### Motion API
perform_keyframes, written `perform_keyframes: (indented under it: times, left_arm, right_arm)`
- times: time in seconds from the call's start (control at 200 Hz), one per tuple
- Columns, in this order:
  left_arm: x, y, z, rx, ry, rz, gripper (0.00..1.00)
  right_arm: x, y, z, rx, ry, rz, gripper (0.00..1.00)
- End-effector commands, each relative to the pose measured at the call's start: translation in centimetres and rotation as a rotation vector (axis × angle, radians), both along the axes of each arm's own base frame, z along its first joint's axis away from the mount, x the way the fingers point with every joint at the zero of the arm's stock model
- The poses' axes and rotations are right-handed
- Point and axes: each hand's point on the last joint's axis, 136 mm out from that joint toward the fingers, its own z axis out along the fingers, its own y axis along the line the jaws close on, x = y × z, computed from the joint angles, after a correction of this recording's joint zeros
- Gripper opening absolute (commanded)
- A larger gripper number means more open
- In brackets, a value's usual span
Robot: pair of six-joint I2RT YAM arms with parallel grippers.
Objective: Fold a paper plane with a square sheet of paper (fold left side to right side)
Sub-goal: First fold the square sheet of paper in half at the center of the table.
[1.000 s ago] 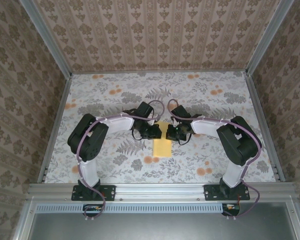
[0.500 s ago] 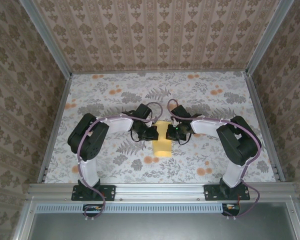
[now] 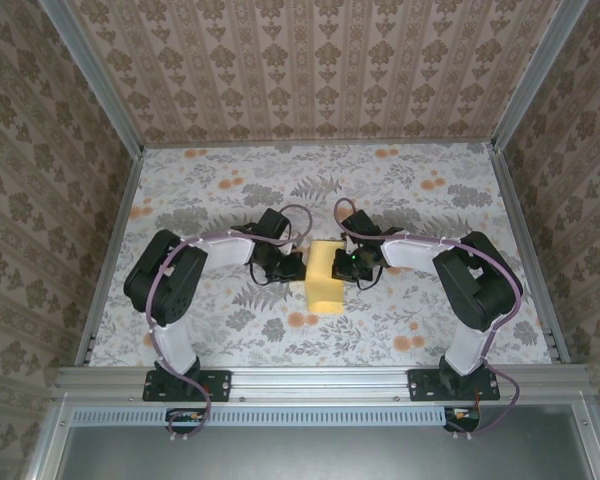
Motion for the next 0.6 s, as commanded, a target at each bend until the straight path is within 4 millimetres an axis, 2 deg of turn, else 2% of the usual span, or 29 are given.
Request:
perform_keyframes:
  times: [0.0, 0.105, 0.2, 0.405, 0.595]
  left_arm:
    - [0.3, 0.2, 1.9, -0.019, -0.055, -0.007, 0.07]
    - [0.6, -0.9, 3.2, -0.081, -0.072, -0.013, 0.08]
    - [0.5, -2.3, 3.6, -0.129, -0.064, -0.03, 0.08]
    - [0.3, -4.6, 2.4, -0.147, -0.041, -0.057, 0.09]
    - [0.1, -5.4, 1.2, -0.152, -0.028, -0.049, 0.1]
  right_arm:
    - [-2.9, -2.7, -3.2, -0.148, 0.118, -0.002, 0.01]
    - [-2.9, -2.7, -3.2, -0.148, 0.118, -0.002, 0.01]
    - [-2.9, -2.7, -3.2, -0.148, 0.119, -0.003, 0.01]
    - [-2.9, -2.6, -3.2, -0.145, 0.12, -0.001, 0.01]
    - [-3.0, -2.5, -3.3, -0.145, 0.12, 0.001, 0.01]
